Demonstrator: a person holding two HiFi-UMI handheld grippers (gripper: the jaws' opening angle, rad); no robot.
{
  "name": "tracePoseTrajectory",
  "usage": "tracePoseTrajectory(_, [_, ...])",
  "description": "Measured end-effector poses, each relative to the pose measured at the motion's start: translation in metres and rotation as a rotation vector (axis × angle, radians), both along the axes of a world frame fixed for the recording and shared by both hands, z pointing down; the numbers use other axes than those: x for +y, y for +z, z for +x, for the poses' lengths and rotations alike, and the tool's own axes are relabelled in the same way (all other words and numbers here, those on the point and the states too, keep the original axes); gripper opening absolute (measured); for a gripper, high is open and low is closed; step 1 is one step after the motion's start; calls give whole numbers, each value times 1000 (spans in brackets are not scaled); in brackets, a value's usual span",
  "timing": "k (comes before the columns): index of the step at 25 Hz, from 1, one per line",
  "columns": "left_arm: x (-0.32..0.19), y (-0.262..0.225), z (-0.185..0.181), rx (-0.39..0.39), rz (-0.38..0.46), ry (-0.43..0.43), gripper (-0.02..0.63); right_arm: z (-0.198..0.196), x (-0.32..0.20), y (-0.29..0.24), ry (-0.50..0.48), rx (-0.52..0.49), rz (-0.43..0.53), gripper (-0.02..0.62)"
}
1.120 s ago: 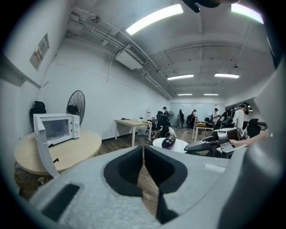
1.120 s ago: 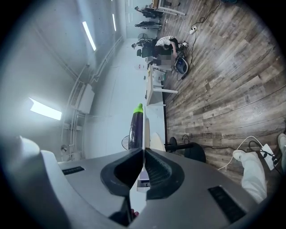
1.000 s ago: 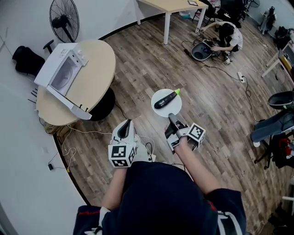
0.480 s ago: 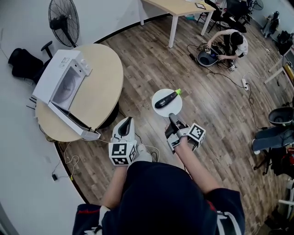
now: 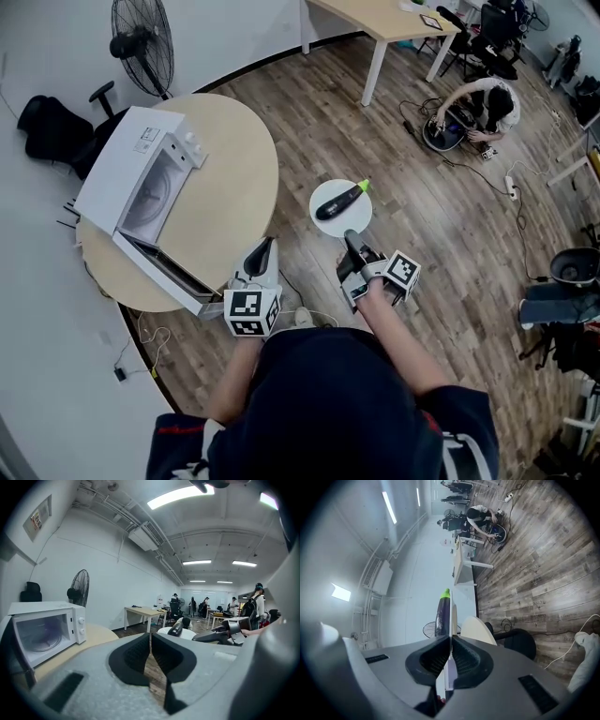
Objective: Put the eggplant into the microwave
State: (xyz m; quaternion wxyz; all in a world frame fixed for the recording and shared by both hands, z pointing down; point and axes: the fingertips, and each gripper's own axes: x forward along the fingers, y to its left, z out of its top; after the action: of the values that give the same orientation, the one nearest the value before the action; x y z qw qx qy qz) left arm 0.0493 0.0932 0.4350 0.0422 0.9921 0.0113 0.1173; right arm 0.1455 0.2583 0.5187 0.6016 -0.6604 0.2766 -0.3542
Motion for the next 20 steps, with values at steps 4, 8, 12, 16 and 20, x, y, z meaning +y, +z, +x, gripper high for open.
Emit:
tracePoseTrajectory(4, [-25, 4, 13, -4, 1, -22, 28, 14, -31, 4, -29, -14, -13, 20])
tracePoseTrajectory(8, [-41, 8, 25, -7, 0, -39, 28, 31, -58, 5, -71, -10, -27, 20])
tracePoseTrajectory(12, [-59, 11, 36, -11, -3, -84, 28, 55, -88, 5, -127, -10, -24, 20])
tracePoseTrajectory(16, [-83, 19, 52, -18, 21, -163, 28, 84, -126, 11, -216, -8, -17, 20])
tracePoseTrajectory(20, [-110, 19, 70, -6, 5, -286, 28, 118, -170, 13, -332, -15, -14, 20])
